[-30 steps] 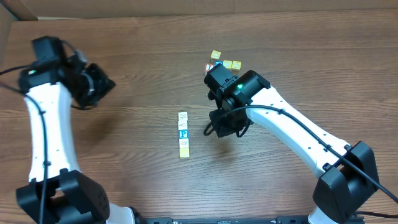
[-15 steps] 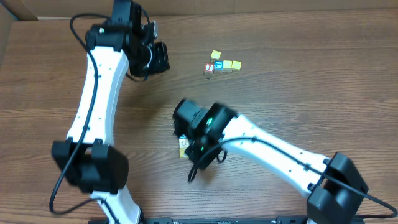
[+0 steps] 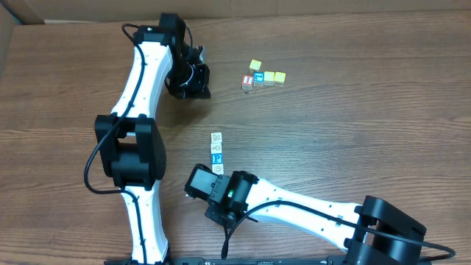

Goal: Flip 5 blocks

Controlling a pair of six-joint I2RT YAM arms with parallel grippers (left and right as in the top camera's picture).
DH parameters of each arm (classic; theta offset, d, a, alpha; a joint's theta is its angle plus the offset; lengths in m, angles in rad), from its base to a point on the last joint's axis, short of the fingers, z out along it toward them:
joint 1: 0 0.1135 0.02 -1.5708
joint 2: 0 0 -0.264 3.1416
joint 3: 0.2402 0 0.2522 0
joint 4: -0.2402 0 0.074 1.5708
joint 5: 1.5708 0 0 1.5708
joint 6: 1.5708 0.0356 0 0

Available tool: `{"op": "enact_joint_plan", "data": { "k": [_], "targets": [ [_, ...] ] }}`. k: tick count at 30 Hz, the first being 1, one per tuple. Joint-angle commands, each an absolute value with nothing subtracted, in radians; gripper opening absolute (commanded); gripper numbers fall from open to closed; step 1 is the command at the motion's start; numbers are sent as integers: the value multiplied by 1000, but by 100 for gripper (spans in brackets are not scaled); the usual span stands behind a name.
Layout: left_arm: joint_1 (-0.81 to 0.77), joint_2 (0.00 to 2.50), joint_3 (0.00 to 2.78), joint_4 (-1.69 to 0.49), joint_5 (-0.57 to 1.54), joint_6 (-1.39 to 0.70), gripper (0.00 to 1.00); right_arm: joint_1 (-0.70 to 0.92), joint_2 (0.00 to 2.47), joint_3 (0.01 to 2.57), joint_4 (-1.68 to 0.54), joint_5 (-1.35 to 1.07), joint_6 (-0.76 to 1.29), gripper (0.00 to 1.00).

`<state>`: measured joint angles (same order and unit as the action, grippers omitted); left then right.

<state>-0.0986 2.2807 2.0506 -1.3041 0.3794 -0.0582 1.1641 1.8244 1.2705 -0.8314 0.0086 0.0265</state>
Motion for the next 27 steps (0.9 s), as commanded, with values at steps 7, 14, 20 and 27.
{"op": "enact_joint_plan", "data": {
  "k": [7, 14, 20, 27],
  "targets": [
    [-144, 2334, 2006, -1344, 435, 200, 4, 1148, 1816, 1193, -688, 60, -86, 4],
    [-157, 2334, 1883, -1259, 435, 292, 4, 1148, 1816, 1192, -638, -29, -195, 4],
    [-157, 2334, 1867, -1227, 372, 292, 4, 1142, 1827, 1190, -626, -27, -196, 4],
    [-159, 2334, 1867, -1229, 334, 292, 4, 1116, 1875, 1180, -593, -28, -195, 4]
  ]
}}
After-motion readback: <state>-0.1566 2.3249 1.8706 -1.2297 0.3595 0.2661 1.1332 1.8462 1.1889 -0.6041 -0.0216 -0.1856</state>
